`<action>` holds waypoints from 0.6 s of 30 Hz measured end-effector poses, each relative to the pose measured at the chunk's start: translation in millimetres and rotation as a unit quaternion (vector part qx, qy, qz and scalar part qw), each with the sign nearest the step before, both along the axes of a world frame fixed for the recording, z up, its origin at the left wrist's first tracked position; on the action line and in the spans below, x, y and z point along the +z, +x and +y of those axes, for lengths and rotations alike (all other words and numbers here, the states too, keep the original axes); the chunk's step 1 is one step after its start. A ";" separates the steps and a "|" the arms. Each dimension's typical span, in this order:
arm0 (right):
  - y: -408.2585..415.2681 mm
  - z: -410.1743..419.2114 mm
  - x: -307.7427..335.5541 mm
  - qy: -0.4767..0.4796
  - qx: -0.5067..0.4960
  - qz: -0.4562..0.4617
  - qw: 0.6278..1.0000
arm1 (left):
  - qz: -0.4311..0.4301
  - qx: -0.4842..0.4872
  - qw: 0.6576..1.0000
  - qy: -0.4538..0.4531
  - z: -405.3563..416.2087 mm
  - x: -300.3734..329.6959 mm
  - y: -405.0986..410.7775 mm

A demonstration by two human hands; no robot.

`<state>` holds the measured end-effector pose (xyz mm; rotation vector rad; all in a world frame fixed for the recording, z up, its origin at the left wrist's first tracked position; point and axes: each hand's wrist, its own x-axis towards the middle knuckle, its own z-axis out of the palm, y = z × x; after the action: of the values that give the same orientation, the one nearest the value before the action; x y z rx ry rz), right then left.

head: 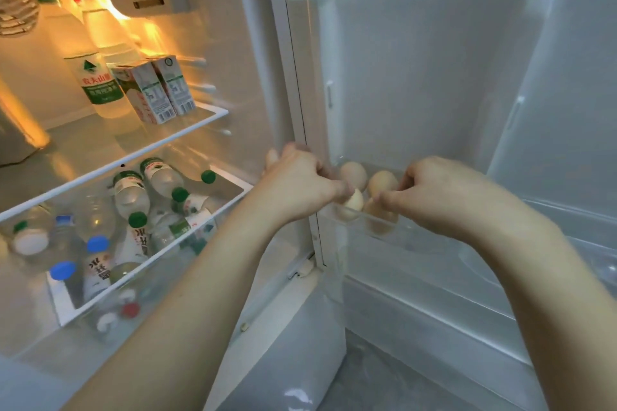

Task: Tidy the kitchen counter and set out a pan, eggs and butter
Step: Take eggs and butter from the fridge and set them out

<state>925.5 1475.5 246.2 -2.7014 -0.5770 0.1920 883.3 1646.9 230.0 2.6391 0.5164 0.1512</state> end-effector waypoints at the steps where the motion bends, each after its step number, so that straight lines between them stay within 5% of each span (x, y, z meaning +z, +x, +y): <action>1: -1.5 0.6 1.6 -0.009 0.004 0.006 1.000 | 0.017 -0.010 1.000 0.001 1.4 -1.8 1.7; 18: 0.5 12.8 9.0 -0.063 0.071 0.080 0.992 | 0.061 -0.051 0.997 -0.016 7.1 -9.4 17.3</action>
<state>926.0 1488.4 255.2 -2.7311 -0.7311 0.4942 900.6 1654.0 220.6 2.6487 0.4188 -0.0500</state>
